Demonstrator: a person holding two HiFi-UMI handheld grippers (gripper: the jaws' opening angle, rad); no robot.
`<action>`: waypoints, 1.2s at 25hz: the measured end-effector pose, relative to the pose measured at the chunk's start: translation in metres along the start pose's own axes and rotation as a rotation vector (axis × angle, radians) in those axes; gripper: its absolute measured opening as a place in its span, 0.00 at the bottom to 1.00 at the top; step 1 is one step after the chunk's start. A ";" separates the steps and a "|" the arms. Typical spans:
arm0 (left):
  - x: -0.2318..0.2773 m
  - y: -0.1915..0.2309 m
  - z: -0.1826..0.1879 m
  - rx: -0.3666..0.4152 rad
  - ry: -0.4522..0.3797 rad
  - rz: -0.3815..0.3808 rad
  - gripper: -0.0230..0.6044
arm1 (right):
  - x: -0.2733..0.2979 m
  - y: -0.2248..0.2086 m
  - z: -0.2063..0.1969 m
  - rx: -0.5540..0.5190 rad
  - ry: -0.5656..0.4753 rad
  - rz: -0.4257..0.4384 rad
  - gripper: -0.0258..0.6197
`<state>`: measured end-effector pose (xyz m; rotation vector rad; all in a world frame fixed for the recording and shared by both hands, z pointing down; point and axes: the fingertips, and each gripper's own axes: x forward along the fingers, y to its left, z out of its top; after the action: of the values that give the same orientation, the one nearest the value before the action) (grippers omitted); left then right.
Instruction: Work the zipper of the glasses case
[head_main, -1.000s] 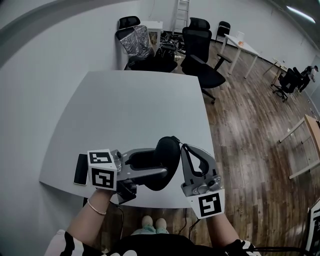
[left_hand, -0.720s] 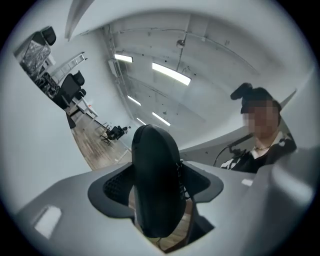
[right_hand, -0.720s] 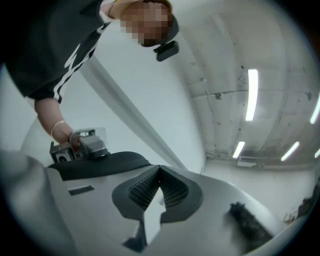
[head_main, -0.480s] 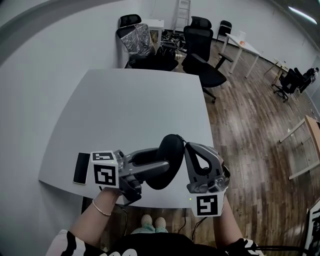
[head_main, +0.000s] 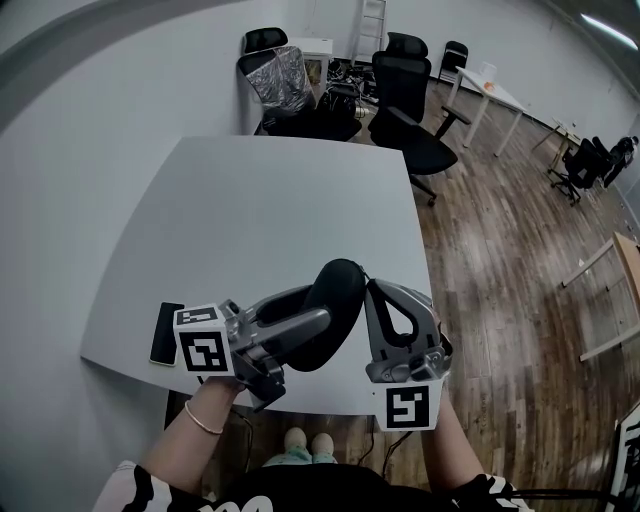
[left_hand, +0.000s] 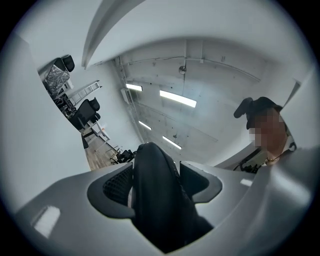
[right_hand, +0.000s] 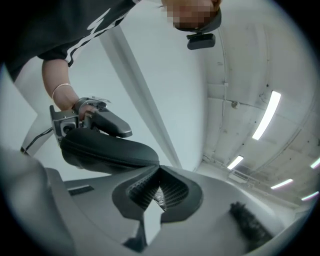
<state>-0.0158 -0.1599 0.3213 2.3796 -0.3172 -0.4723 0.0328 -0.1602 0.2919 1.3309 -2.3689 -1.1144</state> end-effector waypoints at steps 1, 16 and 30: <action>0.000 0.000 0.001 -0.006 -0.010 -0.004 0.50 | 0.001 0.000 0.002 0.014 -0.008 0.000 0.05; -0.018 0.006 0.025 0.014 -0.263 0.134 0.46 | 0.005 0.010 0.013 -0.054 0.000 0.082 0.05; -0.016 0.016 0.083 0.046 -0.415 0.240 0.46 | -0.024 0.080 0.039 0.117 -0.073 0.304 0.05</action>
<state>-0.0663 -0.2138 0.2777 2.2328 -0.7975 -0.8493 -0.0250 -0.0956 0.3248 0.9304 -2.6129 -0.9633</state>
